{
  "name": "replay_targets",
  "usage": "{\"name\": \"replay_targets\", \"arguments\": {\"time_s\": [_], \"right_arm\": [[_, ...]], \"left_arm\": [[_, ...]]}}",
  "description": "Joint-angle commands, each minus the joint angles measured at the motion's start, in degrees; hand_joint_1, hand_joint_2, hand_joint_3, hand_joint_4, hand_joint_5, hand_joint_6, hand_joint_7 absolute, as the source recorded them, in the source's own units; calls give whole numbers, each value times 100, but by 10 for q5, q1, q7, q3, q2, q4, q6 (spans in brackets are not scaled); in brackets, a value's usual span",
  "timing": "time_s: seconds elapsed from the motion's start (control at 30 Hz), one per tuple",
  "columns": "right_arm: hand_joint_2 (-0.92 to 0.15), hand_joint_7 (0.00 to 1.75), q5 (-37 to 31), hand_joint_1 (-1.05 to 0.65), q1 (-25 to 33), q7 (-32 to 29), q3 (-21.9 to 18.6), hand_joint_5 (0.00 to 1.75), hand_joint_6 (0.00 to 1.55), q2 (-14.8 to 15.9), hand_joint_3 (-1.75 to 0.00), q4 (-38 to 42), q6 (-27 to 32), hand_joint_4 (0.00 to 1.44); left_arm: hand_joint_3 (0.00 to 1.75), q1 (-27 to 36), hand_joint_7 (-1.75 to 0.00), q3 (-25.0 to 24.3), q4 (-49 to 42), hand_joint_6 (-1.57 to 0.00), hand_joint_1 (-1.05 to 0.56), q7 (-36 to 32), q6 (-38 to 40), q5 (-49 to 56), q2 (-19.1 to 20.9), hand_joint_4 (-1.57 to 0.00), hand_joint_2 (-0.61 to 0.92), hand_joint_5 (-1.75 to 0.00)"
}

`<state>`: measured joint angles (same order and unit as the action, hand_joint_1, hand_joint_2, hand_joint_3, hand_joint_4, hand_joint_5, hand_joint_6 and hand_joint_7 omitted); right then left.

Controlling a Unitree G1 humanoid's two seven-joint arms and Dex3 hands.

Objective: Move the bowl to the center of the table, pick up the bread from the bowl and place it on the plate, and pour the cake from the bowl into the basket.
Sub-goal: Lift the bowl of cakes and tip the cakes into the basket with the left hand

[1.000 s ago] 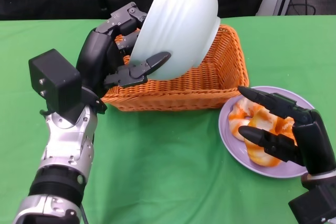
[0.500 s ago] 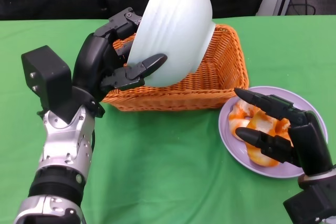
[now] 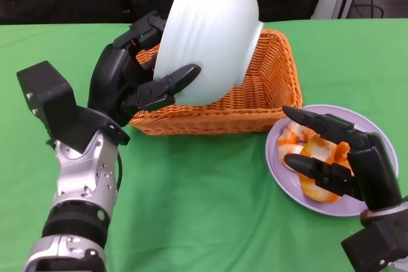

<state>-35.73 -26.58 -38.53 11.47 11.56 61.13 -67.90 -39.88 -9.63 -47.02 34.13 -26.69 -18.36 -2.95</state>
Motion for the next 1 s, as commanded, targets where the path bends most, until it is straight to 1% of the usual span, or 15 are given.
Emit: {"name": "replay_targets", "arguments": {"time_s": [0.03, 0.4, 0.7, 0.93, 1.0], "right_arm": [[-92, 2, 8, -54, -5, -1, 1, 13, 78, 6, -7, 3, -4, 101], [-92, 1, 3, -53, -2, -6, 8, 12, 77, 10, -6, 0, 0, 101], [-92, 1, 3, -54, -5, -6, 10, 12, 78, 9, -7, 4, 2, 101], [-92, 1, -5, -53, -6, -16, 14, 12, 77, 11, -7, 4, 2, 101], [-92, 1, -3, -53, -5, -13, 14, 12, 77, 11, -7, 5, 3, 101]], "left_arm": [[44, -16, -141, -8, 6, -69, -19, 9, -13, -13, 1, -66, 92, -171], [44, -45, -140, -5, -17, -67, -20, -10, -47, 7, -1, -67, 92, -170], [42, -68, -143, -7, -31, -68, -21, -16, -45, 7, -3, -68, 92, -172], [41, -76, -144, -13, -20, -68, -20, -16, -3, -12, -13, -68, 92, -173], [41, -81, -144, -20, -10, -69, -21, -20, 51, -31, -19, -69, 92, -174]]}}
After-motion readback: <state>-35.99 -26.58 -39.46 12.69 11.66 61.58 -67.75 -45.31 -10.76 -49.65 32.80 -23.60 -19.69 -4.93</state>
